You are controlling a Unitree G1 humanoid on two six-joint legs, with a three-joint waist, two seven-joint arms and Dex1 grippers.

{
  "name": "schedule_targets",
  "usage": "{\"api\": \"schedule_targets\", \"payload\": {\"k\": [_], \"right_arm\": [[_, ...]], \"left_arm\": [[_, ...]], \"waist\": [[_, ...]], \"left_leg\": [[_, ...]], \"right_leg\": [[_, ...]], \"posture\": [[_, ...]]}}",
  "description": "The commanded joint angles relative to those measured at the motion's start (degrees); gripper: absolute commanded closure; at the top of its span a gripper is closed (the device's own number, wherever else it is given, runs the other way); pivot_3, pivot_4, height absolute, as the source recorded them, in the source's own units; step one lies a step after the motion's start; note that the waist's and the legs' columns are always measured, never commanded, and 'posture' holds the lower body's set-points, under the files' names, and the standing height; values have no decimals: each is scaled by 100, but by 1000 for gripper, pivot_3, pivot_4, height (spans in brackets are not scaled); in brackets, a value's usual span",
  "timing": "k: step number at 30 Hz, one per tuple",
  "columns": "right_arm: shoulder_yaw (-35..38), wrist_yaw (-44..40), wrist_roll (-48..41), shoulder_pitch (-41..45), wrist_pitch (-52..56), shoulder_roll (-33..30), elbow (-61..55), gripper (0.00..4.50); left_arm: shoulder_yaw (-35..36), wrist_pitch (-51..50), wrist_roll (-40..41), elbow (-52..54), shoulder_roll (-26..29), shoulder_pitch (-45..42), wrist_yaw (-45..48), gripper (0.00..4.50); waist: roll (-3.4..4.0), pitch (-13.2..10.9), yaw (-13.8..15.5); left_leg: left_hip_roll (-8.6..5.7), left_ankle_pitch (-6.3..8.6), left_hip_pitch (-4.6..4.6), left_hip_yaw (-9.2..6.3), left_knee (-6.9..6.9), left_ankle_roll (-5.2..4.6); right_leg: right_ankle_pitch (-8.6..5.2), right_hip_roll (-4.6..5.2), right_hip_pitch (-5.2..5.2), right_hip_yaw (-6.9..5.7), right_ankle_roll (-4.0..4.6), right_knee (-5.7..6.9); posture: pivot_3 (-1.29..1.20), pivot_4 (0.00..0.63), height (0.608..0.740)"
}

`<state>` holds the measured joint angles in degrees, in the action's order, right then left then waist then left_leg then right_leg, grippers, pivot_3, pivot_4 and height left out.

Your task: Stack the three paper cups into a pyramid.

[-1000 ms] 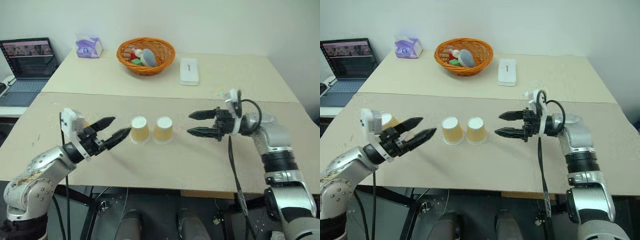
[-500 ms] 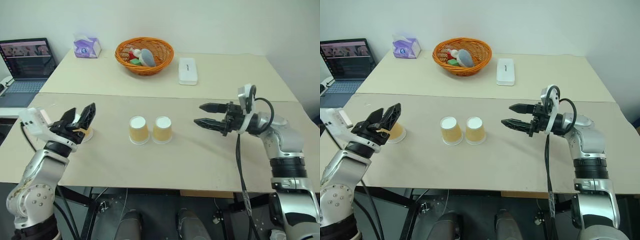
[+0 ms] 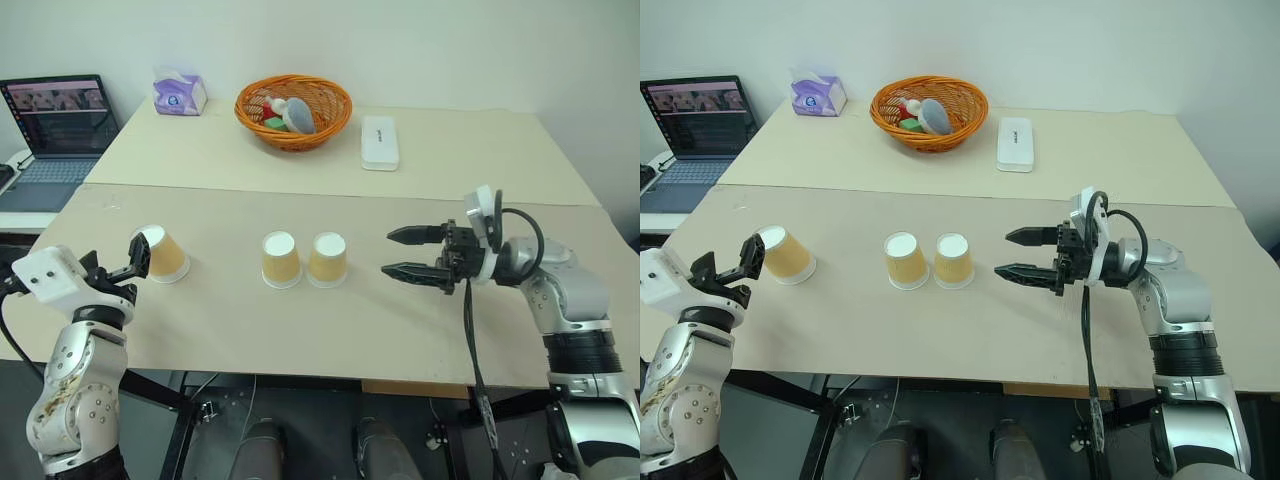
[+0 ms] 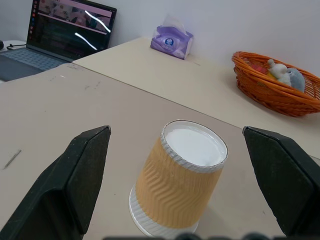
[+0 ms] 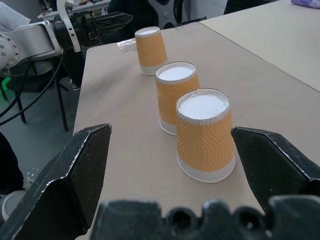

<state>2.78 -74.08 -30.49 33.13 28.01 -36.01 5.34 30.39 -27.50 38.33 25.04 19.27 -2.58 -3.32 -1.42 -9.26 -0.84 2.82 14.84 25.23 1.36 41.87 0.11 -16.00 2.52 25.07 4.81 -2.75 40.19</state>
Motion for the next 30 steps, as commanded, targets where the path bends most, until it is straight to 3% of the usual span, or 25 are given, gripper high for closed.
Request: {"api": "schedule_targets", "payload": {"k": [1,30], "right_arm": [[71,39,-52,126,-102,-33,-133,8],[242,339,-122,-124,-112,-71,-353,8]], "left_arm": [[128,150,5,-16,57,-135,96,0],[-668,452,-1039,-1169,134,-793,769,0]], "waist": [[0,0,0],[-2,-1,-2]], "left_leg": [[0,0,0,0,0,0],[0,0,1,-1,-1,0]], "right_leg": [[0,0,0,0,0,-2],[0,0,1,-1,0,0]], "posture": [[0,150,675],[0,150,675]]}}
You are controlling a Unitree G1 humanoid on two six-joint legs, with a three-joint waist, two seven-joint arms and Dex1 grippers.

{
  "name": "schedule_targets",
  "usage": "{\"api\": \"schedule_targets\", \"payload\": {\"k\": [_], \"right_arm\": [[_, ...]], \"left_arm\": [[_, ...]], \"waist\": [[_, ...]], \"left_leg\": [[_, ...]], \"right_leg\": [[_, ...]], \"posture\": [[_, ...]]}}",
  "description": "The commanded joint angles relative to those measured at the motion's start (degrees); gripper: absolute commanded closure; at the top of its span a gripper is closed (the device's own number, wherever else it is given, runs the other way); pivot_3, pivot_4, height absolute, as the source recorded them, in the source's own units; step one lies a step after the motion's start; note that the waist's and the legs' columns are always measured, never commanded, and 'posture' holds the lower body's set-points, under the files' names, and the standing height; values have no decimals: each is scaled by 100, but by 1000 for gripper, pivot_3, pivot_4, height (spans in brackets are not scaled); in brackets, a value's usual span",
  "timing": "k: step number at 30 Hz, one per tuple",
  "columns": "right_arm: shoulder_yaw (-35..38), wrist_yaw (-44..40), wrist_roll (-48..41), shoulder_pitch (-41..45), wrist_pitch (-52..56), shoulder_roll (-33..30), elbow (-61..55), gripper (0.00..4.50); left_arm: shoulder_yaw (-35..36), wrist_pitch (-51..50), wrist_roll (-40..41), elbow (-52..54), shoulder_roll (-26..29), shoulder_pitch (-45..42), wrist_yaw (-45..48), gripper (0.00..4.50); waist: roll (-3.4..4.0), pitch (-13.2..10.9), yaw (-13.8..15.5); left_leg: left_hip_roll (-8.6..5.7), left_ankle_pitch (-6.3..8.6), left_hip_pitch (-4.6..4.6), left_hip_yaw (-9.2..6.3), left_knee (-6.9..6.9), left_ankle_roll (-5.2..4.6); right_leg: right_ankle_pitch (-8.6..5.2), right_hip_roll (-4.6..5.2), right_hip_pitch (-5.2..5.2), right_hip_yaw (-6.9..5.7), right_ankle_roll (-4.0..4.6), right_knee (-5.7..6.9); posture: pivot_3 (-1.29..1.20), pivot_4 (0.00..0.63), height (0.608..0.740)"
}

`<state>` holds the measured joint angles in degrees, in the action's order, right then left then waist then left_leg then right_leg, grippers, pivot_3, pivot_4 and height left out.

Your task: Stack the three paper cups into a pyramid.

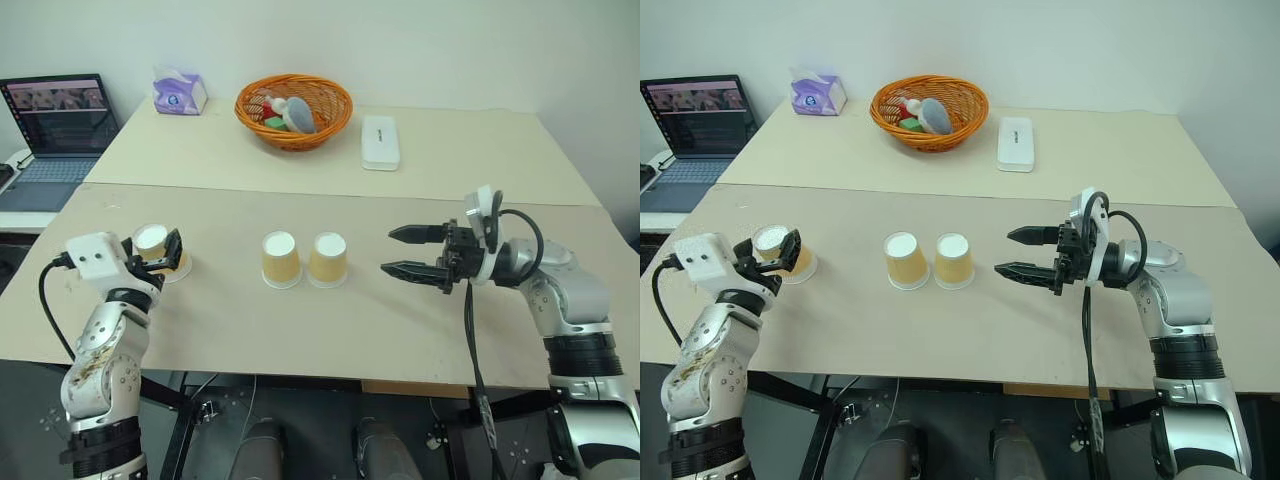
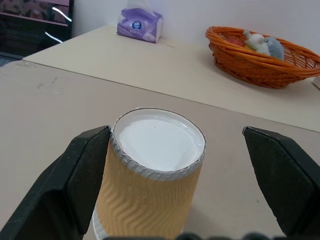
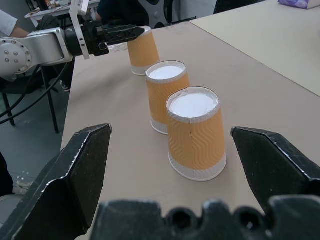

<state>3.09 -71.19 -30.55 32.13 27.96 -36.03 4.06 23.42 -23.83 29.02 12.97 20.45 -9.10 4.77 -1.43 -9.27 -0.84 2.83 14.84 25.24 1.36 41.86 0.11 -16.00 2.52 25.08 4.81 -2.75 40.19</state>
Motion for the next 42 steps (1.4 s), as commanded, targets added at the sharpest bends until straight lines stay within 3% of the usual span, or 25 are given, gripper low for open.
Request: {"api": "schedule_targets", "payload": {"k": [1,8,13,19,24,28,37,42], "right_arm": [[222,65,-122,-39,-104,-74,-228,8],[250,138,-121,-43,-132,-77,-192,8],[249,161,-110,4,-142,-75,-147,0],[238,159,-99,3,-147,-85,-134,0],[207,165,-83,27,-160,-57,-108,0],[185,163,-61,59,-181,-54,-73,0],[271,226,-116,-106,-132,-124,-248,0],[308,292,-148,-215,-111,-146,-365,0]], "left_arm": [[45,33,-99,12,16,-158,-70,0],[53,58,-209,-98,41,-238,-86,0],[25,-7,-247,-115,-12,-289,-136,1441],[41,81,-307,-190,79,-559,-151,1441],[-103,192,-475,-485,387,-1335,56,1441],[-559,-117,-263,-685,624,-2166,786,1441],[-1155,-1708,1501,-317,1194,-2878,3295,1441],[-1322,-1846,1616,-708,1470,-3461,4018,1441]], "waist": [[0,0,-3],[0,0,-3],[0,0,1],[-1,0,2],[-2,-1,8],[-4,-3,39],[-5,-6,-58],[-4,-10,-34]], "left_leg": [[0,0,0,0,0,0],[0,0,0,0,0,0],[0,0,0,0,1,0],[0,0,0,0,0,0],[-1,0,0,-1,0,0],[-4,-1,6,-5,2,1],[0,-3,8,-6,-1,4],[-1,-6,4,-9,0,9]], "right_leg": [[0,0,0,0,0,0],[0,0,0,0,0,1],[0,0,0,0,0,1],[0,0,0,0,0,1],[0,0,-1,-1,0,1],[0,1,-1,-7,-1,-1],[0,-3,6,-6,-2,2],[0,-4,2,-8,-3,2]], "posture": [[0,150,675],[0,150,675],[0,150,675],[0,150,675],[0,150,675],[0,150,675],[0,150,675],[0,150,675]]}}
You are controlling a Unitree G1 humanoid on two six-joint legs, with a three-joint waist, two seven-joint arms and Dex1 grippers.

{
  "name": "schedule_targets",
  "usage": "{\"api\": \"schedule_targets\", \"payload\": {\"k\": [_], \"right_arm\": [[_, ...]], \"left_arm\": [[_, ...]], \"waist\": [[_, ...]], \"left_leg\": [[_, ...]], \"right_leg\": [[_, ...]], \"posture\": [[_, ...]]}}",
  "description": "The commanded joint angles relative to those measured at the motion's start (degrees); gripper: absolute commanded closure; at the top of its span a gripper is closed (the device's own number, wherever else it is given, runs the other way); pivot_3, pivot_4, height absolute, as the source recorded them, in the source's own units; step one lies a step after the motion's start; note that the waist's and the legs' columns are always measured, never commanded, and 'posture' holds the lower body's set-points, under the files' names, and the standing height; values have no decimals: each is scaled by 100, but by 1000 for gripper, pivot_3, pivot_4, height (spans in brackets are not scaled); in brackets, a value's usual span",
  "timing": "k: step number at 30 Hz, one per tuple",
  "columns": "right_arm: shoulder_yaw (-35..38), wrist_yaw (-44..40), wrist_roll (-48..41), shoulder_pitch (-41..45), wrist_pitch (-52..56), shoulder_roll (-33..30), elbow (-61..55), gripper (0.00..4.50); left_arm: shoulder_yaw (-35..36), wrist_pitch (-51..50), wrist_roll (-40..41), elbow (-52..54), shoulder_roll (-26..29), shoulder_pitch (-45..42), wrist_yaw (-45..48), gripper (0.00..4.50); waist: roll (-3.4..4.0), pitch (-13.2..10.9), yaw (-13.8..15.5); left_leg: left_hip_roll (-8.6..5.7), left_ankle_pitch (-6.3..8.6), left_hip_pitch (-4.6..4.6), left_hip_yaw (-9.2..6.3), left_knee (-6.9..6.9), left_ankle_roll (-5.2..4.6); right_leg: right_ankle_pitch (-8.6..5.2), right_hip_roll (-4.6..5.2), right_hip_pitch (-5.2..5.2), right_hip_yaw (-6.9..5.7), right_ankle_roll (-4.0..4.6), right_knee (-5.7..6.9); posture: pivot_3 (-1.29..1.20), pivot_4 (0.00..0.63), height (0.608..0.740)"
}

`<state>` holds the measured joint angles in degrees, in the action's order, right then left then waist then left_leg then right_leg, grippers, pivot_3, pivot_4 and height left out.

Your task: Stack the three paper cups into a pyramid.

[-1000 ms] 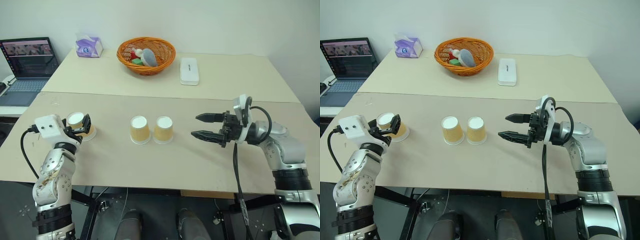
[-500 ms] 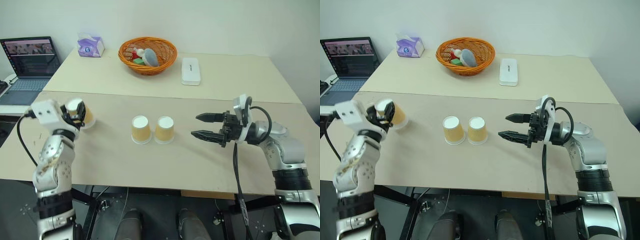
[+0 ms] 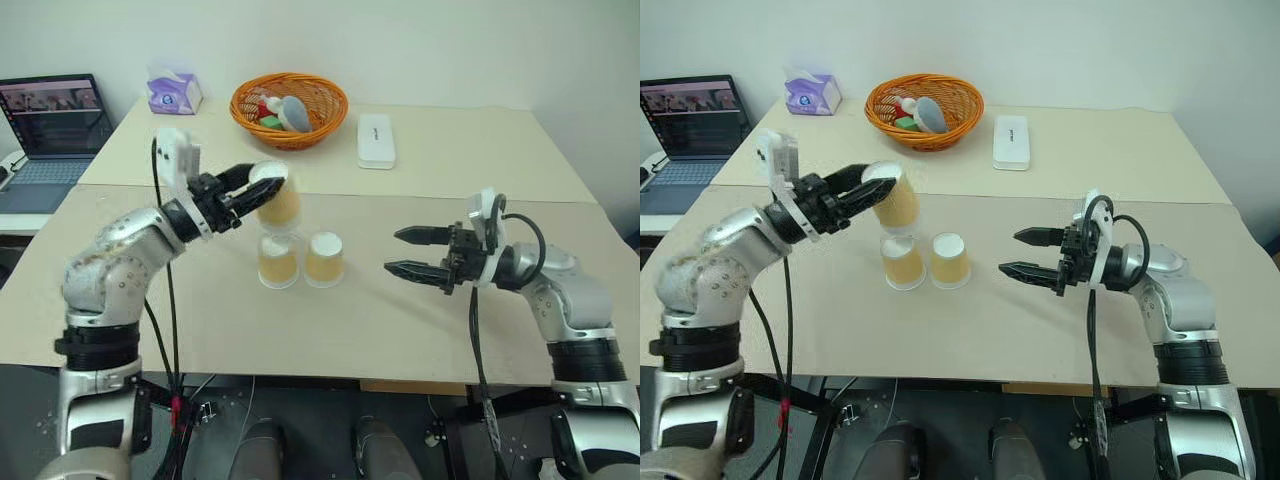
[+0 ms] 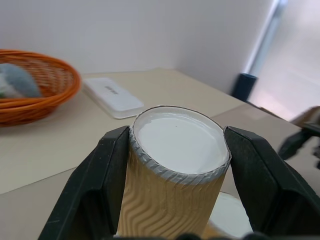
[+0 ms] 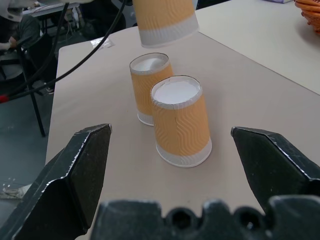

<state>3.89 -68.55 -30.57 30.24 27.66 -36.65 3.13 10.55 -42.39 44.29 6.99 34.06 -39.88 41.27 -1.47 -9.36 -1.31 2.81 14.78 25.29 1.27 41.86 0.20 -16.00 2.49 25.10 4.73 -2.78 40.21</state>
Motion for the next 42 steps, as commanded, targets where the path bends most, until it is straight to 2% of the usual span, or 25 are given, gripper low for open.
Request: {"api": "schedule_targets", "payload": {"k": [1,5,13,22,42], "right_arm": [[232,45,-148,-48,-78,-84,-300,0],[290,136,-136,-152,-89,-103,-397,0],[377,236,-208,-309,-27,-104,-569,0],[388,364,-260,-410,-51,-117,-637,0],[397,438,-323,-391,-71,-176,-577,0]], "left_arm": [[-34,-10,110,-226,124,-535,467,1441],[-158,-124,74,-632,215,-971,907,1441],[-623,-84,-291,-1063,240,-878,1518,1441],[-623,-24,-471,-1513,99,-965,1675,1441],[-611,40,-617,-1330,-68,-701,1594,1441]], "waist": [[0,0,23],[-1,0,46],[0,-2,42],[0,-3,44],[0,-3,47]], "left_leg": [[-1,0,0,0,0,0],[-1,0,2,0,0,0],[0,-1,1,0,0,0],[0,0,3,0,0,0],[-1,0,3,0,1,0]], "right_leg": [[0,0,-1,0,0,-1],[0,0,0,-1,-1,-4],[0,-1,0,0,-1,0],[-1,0,2,0,-1,-1],[-1,0,2,1,-1,-1]], "posture": [[0,150,675],[0,150,675],[0,150,675],[0,150,675],[0,150,675]]}}
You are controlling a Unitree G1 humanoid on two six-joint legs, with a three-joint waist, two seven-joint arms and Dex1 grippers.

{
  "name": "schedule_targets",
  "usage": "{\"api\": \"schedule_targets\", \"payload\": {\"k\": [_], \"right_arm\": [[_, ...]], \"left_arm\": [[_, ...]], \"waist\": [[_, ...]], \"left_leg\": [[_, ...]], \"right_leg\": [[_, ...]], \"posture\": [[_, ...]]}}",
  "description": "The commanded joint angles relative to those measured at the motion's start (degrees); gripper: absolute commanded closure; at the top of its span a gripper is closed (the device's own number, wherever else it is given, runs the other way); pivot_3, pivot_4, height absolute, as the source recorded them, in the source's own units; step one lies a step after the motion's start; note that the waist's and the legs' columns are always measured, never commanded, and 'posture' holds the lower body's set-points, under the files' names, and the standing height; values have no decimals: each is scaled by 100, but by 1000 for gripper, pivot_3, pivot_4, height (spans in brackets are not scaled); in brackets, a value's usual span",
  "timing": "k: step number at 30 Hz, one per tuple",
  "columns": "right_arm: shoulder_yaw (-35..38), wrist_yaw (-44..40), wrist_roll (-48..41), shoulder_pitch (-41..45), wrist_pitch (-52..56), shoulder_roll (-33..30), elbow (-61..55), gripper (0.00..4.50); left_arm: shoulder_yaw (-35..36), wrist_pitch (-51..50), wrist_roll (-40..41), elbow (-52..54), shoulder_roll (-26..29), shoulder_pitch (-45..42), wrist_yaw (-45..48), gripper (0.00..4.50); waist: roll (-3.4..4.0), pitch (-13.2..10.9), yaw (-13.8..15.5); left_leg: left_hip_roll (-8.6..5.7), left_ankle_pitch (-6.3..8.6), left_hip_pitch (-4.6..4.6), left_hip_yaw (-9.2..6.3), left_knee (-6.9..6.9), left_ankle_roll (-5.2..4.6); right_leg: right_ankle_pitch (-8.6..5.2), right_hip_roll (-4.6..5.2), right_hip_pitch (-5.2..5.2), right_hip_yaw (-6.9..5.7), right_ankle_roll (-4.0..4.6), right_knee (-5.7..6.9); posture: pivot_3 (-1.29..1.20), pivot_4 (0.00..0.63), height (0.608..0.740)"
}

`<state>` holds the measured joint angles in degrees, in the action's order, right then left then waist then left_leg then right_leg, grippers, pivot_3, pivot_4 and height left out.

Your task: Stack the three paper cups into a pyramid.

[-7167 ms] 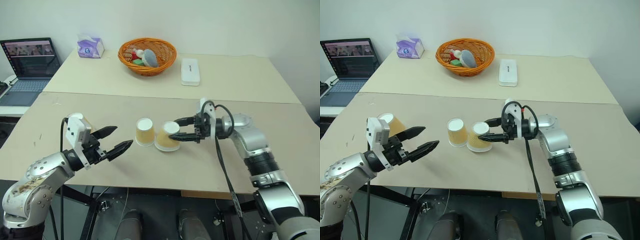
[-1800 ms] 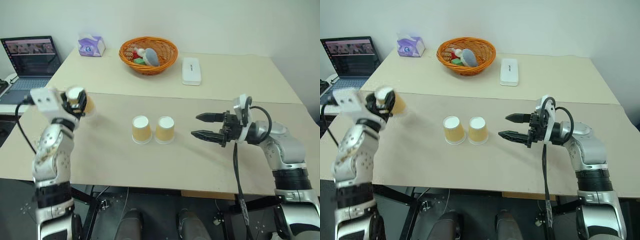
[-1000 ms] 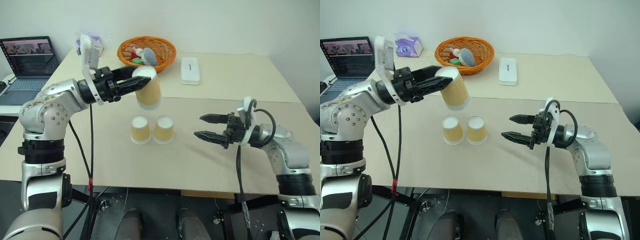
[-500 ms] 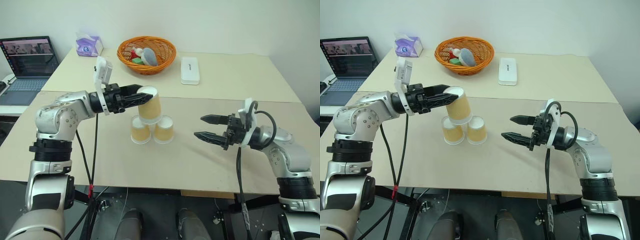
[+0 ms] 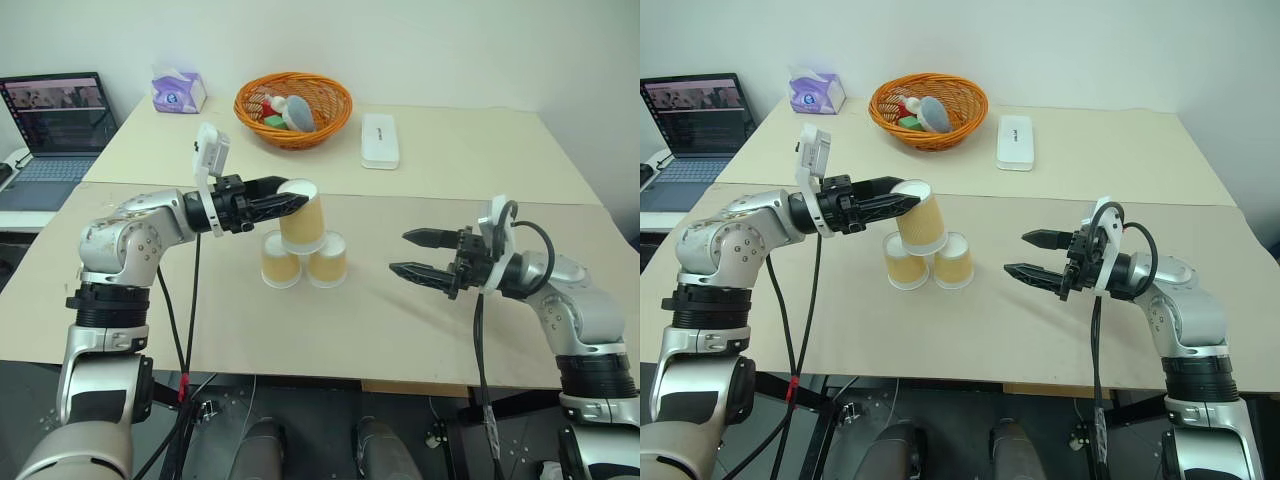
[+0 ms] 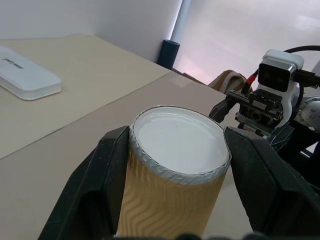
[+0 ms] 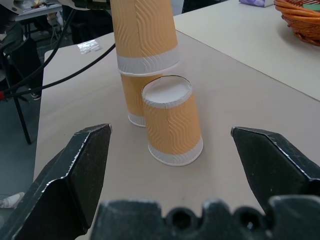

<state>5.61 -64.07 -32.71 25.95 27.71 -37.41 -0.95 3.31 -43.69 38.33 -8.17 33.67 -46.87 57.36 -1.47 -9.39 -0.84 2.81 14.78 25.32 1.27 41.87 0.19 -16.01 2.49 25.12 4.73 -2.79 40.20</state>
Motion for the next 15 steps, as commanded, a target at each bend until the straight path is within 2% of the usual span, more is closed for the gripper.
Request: {"api": "schedule_targets", "payload": {"k": [1,6,8,9,10,11,15], "right_arm": [[211,-4,-79,40,-98,-106,-158,0],[226,5,-90,69,-98,-102,-126,0],[228,7,-92,76,-87,-108,-120,0],[227,9,-94,77,-82,-109,-120,0],[224,2,-93,72,-80,-115,-122,0],[228,-2,-90,68,-86,-122,-121,0],[256,22,-82,79,-90,-143,-79,0]], "left_arm": [[109,178,-39,191,-33,0,-18,1441],[114,203,-57,189,-66,1,-38,1441],[169,194,2,172,-106,-12,-49,878],[178,201,10,169,-113,-15,-44,746],[147,283,-69,163,-112,-16,-63,267],[119,343,-136,166,-113,-18,-86,129],[162,424,-184,126,-154,-76,-153,129]], "waist": [[0,0,0],[0,0,-3],[0,0,-1],[0,0,0],[0,0,0],[0,0,0],[0,0,-1]], "left_leg": [[0,0,0,0,0,0],[0,0,0,0,0,0],[0,0,0,0,0,0],[0,0,0,0,0,0],[0,0,0,0,0,0],[0,0,0,0,0,0],[0,0,0,0,0,0]], "right_leg": [[0,0,0,0,0,0],[0,0,0,0,0,0],[0,0,0,0,0,0],[0,0,0,0,0,0],[0,0,0,0,0,1],[0,0,0,0,0,0],[0,0,0,0,0,0]], "posture": [[0,150,675],[0,150,675],[0,150,675],[0,150,675],[0,150,675],[0,150,675],[0,150,675]]}}
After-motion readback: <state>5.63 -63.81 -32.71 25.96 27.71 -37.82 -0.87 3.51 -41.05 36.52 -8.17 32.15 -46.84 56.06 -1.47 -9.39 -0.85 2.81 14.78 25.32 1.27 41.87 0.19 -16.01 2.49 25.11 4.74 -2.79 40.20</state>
